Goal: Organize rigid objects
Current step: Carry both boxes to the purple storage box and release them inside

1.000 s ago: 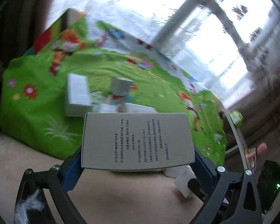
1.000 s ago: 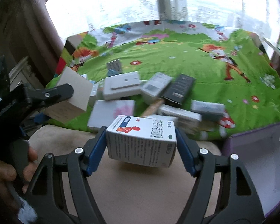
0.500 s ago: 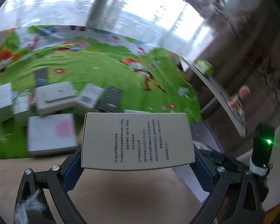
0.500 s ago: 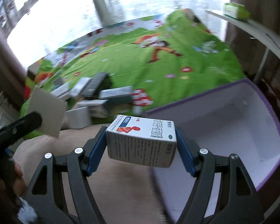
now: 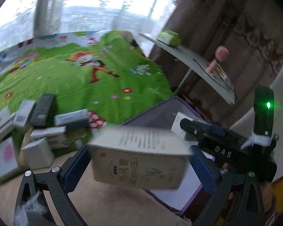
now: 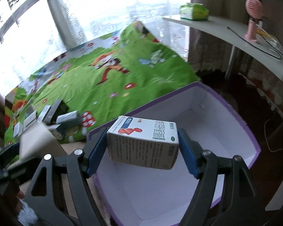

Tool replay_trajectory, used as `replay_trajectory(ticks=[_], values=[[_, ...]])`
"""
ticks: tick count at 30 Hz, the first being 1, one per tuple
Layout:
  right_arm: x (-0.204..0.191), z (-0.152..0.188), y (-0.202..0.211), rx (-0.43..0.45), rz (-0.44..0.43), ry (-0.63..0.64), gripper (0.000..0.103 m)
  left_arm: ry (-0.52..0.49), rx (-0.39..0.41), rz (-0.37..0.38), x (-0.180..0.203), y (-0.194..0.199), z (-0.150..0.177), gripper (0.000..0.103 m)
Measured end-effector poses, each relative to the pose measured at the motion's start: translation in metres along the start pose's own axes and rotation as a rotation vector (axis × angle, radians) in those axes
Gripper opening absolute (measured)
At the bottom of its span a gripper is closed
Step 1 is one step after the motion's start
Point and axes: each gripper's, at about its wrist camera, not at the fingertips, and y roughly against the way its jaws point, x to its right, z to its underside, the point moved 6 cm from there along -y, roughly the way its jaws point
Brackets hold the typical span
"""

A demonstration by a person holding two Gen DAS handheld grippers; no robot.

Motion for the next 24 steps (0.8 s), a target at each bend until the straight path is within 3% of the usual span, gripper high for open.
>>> replay_trajectory(ticks=[4, 9, 15, 19, 24], values=[[0.022, -0.005, 0.004, 0.026, 0.045, -0.053, 0.095, -0.045, 0.003, -0.034, 0.004, -0.002, 0.001, 0.102], [0.035, -0.010, 0.006, 0.049, 0.097, -0.056, 0.101, -0.029, 0.053, -0.078, -0.010, 0.011, 0.001, 0.102], [0.027, -0.011, 0.005, 0.066, 0.120, -0.014, 0.102, -0.032, 0.056, -0.076, -0.017, 0.020, 0.005, 0.102], [0.018, -0.008, 0.002, 0.047, 0.088, 0.011, 0.102, 0.004, 0.050, -0.083, -0.030, 0.024, 0.012, 0.102], [0.003, -0.004, 0.004, 0.044, -0.035, 0.000, 0.102, 0.077, 0.080, -0.094, -0.056, 0.044, 0.021, 0.102]])
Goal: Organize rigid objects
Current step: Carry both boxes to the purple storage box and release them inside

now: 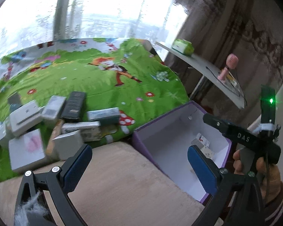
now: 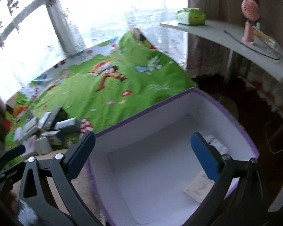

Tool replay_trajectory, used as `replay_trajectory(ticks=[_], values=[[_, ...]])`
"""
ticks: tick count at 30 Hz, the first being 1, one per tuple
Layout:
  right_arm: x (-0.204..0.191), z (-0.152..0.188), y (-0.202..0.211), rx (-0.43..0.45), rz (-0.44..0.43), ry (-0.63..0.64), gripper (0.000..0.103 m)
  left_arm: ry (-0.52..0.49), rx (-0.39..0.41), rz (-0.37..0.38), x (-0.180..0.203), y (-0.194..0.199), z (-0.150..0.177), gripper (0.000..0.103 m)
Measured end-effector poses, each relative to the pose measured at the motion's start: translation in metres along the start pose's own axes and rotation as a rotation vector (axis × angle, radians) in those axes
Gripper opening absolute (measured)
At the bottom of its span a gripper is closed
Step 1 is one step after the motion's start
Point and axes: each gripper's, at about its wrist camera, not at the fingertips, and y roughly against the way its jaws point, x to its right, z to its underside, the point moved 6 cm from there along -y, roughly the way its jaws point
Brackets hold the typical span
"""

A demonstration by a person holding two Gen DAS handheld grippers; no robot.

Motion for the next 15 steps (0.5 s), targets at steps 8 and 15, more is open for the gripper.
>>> replay_trajectory(ticks=[8, 15], values=[[-0.031, 0.008, -0.008, -0.031, -0.089, 0.036, 0.102, 0.151, 0.041, -0.080, -0.066, 0.031, 0.009, 0.102], [-0.058, 0.015, -0.022, -0.064, -0.118, 0.094, 0.102, 0.256, 0.060, -0.139, -0.116, 0.047, 0.017, 0.098]])
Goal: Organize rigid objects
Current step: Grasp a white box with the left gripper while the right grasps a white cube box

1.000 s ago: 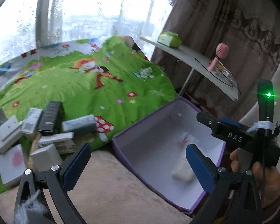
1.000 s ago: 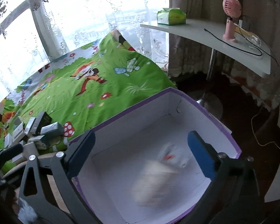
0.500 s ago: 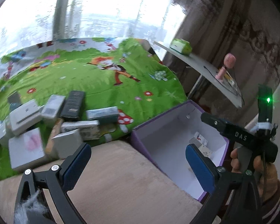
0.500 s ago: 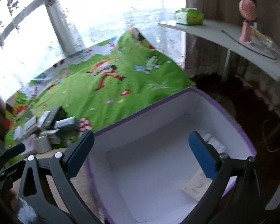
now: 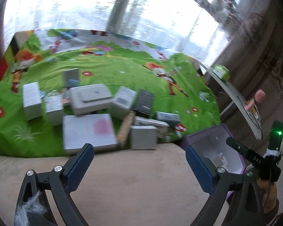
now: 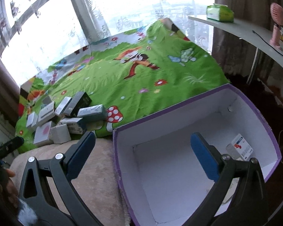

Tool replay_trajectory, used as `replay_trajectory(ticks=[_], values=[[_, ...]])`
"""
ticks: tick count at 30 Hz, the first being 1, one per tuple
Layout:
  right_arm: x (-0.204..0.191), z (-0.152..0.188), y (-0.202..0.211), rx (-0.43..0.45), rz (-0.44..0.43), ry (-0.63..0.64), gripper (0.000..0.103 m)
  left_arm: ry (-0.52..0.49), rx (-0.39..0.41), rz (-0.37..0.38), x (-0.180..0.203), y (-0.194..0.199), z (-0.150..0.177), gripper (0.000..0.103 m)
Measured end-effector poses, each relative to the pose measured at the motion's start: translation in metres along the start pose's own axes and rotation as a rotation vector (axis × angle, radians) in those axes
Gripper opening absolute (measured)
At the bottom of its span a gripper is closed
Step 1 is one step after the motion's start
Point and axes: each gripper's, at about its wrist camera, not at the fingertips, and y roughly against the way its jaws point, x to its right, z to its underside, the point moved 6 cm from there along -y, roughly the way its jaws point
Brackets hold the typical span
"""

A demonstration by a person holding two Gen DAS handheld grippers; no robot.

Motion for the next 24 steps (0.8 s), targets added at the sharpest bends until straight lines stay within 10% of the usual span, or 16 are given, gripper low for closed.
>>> replay_trajectory(ticks=[24], values=[[-0.165, 0.015, -0.053, -0.134, -0.108, 0.341, 0.102, 0.164, 0.044, -0.228, -0.136, 0.015, -0.026, 0.097]])
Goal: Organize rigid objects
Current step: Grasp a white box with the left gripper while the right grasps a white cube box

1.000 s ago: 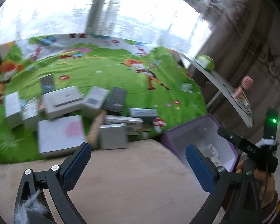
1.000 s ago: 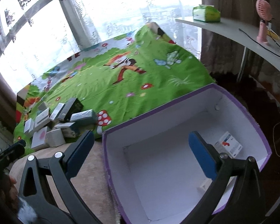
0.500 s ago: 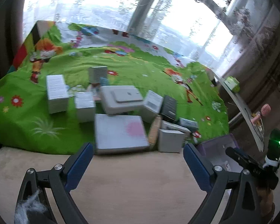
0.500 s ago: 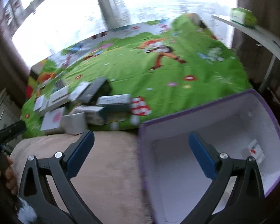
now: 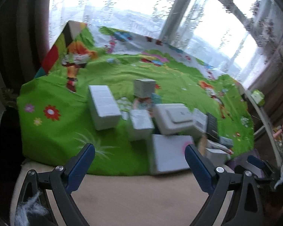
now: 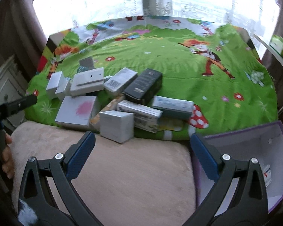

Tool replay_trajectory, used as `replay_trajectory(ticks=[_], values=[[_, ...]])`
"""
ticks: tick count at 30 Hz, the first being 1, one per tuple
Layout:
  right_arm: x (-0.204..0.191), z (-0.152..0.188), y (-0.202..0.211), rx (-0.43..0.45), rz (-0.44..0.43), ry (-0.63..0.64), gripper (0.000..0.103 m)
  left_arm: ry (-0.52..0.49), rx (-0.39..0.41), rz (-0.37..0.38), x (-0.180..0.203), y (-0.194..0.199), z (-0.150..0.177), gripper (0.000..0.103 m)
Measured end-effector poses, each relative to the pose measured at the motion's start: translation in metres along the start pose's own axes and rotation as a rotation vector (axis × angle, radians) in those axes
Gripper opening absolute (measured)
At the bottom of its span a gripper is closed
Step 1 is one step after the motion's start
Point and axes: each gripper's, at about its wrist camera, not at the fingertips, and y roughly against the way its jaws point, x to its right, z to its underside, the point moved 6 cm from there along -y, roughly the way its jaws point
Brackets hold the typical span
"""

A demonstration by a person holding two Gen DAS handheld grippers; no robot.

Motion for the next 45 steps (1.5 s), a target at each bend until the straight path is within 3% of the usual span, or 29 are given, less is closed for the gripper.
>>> replay_trajectory(ticks=[10, 20, 21, 23, 25, 26, 28, 31, 45], values=[[-0.024, -0.014, -0.027, -0.038, 0.059, 0.033, 0.102, 0.130, -0.038, -0.132, -0.045, -0.041, -0.045, 0.096], [-0.030, -0.017, -0.043, -0.073, 0.107, 0.052, 0.102, 0.105, -0.116, -0.296, -0.052, -0.089, -0.055, 0.096], [-0.031, -0.016, -0.045, -0.079, 0.110, 0.051, 0.100, 0.101, -0.124, -0.299, -0.052, -0.091, -0.054, 0.095], [-0.031, -0.015, -0.050, -0.091, 0.111, 0.049, 0.093, 0.083, -0.140, -0.311, -0.053, -0.096, -0.052, 0.083], [-0.029, -0.014, -0.054, -0.107, 0.111, 0.043, 0.085, 0.076, -0.159, -0.307, -0.054, -0.100, -0.049, 0.065], [-0.029, -0.013, -0.055, -0.114, 0.109, 0.040, 0.083, 0.070, -0.165, -0.307, -0.053, -0.100, -0.047, 0.061], [-0.028, -0.011, -0.057, -0.123, 0.107, 0.038, 0.070, 0.062, -0.167, -0.301, -0.051, -0.100, -0.045, 0.049], [-0.028, -0.008, -0.057, -0.127, 0.086, 0.028, 0.054, 0.063, -0.150, -0.291, -0.050, -0.096, -0.045, 0.045], [-0.025, -0.005, -0.035, -0.044, -0.016, -0.020, 0.054, 0.152, -0.039, -0.212, -0.057, -0.055, -0.039, 0.042]])
